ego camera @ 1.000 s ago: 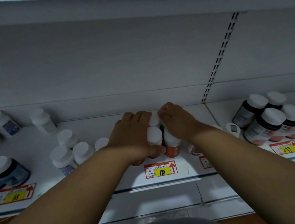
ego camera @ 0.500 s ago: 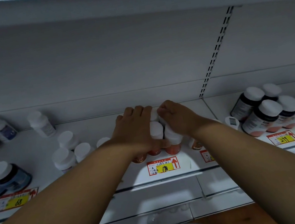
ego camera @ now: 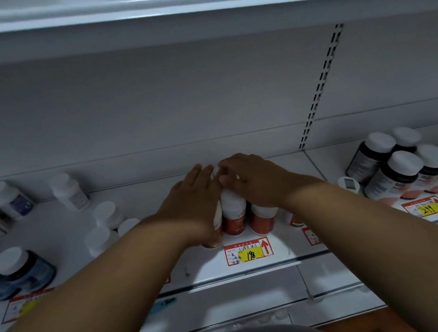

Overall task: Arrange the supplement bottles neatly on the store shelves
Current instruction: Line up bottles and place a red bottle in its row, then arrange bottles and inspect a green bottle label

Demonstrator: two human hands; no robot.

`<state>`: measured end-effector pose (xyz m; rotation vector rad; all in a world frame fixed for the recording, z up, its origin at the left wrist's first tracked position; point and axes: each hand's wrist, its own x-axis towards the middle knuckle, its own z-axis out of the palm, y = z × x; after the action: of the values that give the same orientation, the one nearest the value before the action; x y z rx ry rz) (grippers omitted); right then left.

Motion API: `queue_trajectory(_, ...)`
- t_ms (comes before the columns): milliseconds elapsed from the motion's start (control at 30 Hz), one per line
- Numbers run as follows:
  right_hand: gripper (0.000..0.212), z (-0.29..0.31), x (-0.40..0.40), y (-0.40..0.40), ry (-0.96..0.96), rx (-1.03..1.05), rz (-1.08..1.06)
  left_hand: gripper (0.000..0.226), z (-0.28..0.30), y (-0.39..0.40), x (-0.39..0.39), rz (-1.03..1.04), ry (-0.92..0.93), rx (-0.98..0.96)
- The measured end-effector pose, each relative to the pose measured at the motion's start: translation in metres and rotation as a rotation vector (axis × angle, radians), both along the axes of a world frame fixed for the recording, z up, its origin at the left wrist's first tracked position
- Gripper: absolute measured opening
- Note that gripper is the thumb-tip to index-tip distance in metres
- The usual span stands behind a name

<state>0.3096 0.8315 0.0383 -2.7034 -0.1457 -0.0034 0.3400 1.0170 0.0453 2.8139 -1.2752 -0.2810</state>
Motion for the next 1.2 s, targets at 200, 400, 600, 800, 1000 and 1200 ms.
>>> queue_trajectory(200,0.039,0.002,0.000,-0.005,-0.054,0.025,0.075,0.121,-0.009,0.001,0.001,0.004,-0.048,-0.099)
queue_trajectory(400,0.032,-0.003,0.003,-0.005,-0.096,0.047,0.056,0.116,-0.013,0.002,0.008,-0.012,-0.061,-0.143)
queue_trajectory(600,0.032,0.002,0.000,-0.001,-0.116,0.152,-0.109,0.119,-0.016,0.001,0.015,-0.038,-0.079,-0.145)
queue_trajectory(800,0.045,0.052,-0.033,-0.024,0.106,0.022,-0.124,0.112,-0.012,0.000,0.013,-0.021,-0.055,-0.166)
queue_trajectory(1000,0.056,0.056,-0.051,-0.012,0.281,-0.121,-0.137,0.113,-0.010,-0.001,0.008,-0.009,-0.042,-0.139)
queue_trajectory(1200,0.044,0.043,-0.049,-0.011,0.179,-0.107,-0.190,0.113,-0.011,0.001,0.009,-0.013,-0.013,-0.140)
